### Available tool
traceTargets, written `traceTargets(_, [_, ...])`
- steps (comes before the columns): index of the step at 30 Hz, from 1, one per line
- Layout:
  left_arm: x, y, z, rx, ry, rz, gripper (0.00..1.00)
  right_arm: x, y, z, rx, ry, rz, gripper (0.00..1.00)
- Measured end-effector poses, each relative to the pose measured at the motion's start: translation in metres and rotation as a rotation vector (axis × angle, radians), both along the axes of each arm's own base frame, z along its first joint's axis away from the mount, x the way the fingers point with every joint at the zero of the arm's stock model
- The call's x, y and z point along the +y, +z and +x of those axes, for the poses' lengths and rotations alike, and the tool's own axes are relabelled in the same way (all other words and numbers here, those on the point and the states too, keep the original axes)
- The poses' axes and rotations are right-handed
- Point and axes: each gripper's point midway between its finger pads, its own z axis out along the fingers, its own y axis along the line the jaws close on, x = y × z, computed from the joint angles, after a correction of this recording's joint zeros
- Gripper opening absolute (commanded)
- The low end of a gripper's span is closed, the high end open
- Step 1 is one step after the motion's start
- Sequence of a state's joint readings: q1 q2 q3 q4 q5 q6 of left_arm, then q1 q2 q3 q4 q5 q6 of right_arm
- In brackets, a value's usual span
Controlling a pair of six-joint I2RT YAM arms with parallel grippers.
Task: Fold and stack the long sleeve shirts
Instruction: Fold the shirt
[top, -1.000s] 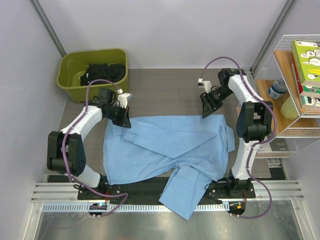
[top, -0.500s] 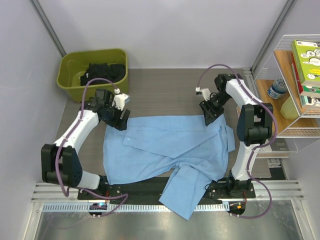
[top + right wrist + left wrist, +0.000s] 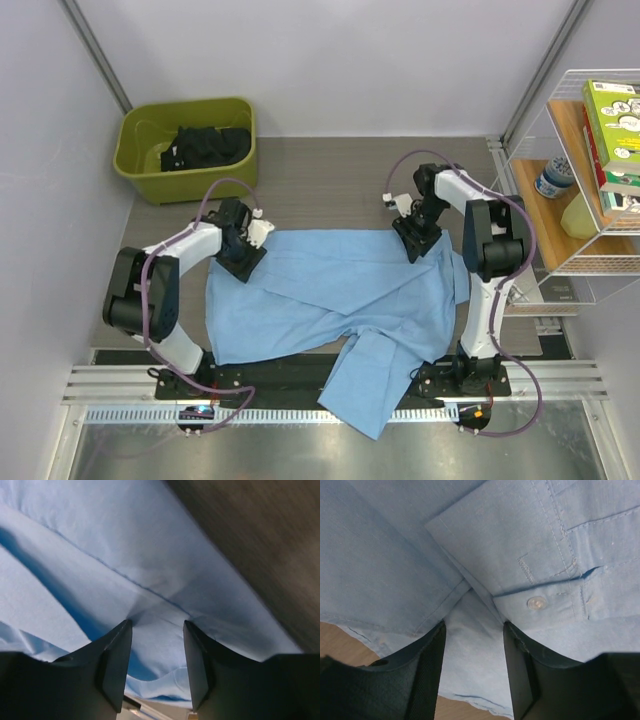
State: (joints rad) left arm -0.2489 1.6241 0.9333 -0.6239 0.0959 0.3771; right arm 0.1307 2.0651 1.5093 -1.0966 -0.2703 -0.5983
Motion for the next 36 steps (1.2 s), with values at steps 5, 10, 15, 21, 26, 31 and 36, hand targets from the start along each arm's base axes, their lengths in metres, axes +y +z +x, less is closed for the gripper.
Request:
traceTargets(5, [0.004, 0.001, 0.033, -0.048, -0.037, 0.008, 0.48, 0.000, -0.002, 0.029, -0.013, -0.049, -0.032, 0.53])
traceTargets(10, [0.002, 0.005, 0.072, -0.120, -0.057, 0.012, 0.49, 0.005, 0.002, 0.089, -0.150, -0.078, -0.034, 0.57])
traceTargets(15, [0.001, 0.012, 0.077, -0.148, -0.077, -0.006, 0.56, 0.009, 0.014, 0.117, -0.238, -0.084, -0.013, 0.61])
traceTargets(21, [-0.021, 0.063, 0.055, -0.242, -0.134, -0.123, 0.57, 0.014, 0.053, 0.078, -0.234, -0.068, 0.051, 0.58])
traceTargets(26, [-0.028, 0.054, 0.051, -0.216, -0.158, -0.109, 0.55, 0.005, 0.074, 0.035, -0.224, -0.039, 0.043, 0.57])
traceTargets(31, [-0.001, 0.012, 0.053, -0.105, -0.132, -0.008, 0.53, -0.017, 0.062, 0.013, -0.157, -0.041, -0.001, 0.56])
traceTargets(36, [0.027, 0.003, 0.065, -0.085, -0.121, 0.065, 0.52, -0.044, 0.057, 0.011, -0.152, -0.050, -0.046, 0.50])
